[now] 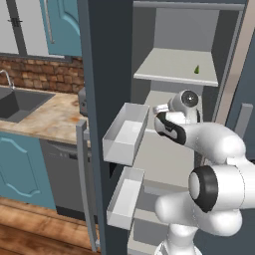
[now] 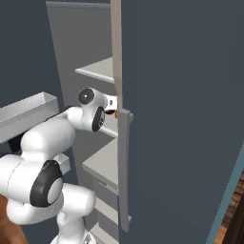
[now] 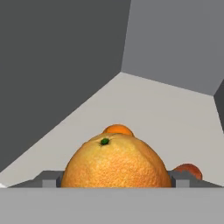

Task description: Take the orange and lemon wedge from the highest rack and move them to the second highest rack where the orange and sweet potato are located, to maximize freezer space. Close the freezer door after rearranging.

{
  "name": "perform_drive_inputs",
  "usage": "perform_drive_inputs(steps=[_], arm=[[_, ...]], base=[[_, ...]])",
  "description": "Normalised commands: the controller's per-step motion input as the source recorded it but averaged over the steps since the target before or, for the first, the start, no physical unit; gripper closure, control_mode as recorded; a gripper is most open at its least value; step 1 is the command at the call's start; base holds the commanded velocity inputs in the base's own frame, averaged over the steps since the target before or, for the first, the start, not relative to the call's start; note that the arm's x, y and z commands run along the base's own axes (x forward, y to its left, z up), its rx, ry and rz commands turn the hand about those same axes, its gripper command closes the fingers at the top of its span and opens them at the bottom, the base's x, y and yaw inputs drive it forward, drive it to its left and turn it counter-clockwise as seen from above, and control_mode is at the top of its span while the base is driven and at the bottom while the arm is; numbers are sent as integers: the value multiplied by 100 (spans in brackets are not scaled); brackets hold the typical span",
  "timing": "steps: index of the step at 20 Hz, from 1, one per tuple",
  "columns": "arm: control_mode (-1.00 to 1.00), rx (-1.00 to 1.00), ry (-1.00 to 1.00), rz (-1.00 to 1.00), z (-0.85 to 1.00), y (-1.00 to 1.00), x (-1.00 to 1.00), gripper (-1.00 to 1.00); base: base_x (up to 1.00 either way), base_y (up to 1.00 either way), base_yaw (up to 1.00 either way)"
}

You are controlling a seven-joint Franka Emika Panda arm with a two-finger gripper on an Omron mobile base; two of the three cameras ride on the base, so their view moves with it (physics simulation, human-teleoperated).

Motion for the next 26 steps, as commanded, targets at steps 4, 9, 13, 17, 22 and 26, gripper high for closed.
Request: perform_drive_inputs(steps=[4,9,13,17,22,26], arm=[[-100,2,0,0,-20,0,40,100],[-100,5,0,0,-4,0,37,100],[-100,1,0,0,-2,0,32,100],[-100,0,0,0,-6,0,32,100],[-100,0,0,0,-10,0,32,100],[-100,0,0,0,-12,0,30,100]], base=[[0,0,0],[0,0,0],[0,0,0],[0,0,0],[0,0,0],[0,0,0]])
